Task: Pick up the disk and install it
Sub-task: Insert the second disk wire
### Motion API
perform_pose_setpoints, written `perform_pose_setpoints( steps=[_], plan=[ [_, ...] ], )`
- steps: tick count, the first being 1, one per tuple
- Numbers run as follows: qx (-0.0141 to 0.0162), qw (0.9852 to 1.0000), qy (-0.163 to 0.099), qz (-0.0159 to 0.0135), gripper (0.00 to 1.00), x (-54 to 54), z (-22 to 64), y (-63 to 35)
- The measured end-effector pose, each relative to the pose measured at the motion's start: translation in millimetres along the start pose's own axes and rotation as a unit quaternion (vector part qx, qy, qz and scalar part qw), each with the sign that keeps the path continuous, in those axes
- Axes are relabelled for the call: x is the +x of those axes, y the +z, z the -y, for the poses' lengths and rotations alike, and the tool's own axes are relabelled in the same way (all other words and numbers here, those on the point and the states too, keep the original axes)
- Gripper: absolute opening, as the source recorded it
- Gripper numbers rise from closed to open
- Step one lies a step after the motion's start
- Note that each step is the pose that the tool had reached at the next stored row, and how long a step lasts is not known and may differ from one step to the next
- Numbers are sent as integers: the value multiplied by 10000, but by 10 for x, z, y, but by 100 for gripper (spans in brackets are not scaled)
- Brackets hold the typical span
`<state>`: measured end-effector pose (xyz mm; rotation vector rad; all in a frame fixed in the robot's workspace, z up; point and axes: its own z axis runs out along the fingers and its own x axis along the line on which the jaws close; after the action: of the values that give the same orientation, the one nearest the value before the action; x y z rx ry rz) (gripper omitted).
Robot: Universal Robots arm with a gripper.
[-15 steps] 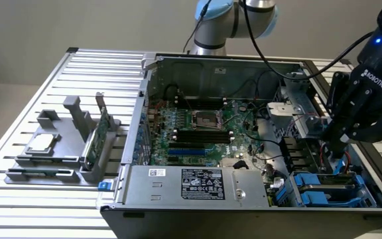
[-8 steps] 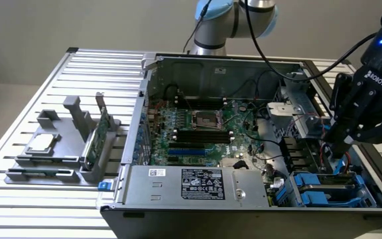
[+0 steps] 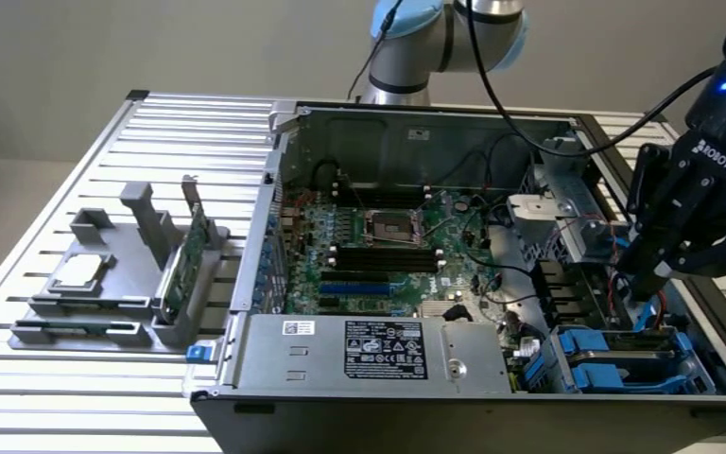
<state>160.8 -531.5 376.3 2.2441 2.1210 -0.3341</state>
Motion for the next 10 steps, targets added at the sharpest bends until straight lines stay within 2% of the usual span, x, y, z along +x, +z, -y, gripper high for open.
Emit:
perform_pose_setpoints(
  steps=[10],
  plan=[
    [0, 10000, -1, 1, 31, 2, -15, 62]
  ],
)
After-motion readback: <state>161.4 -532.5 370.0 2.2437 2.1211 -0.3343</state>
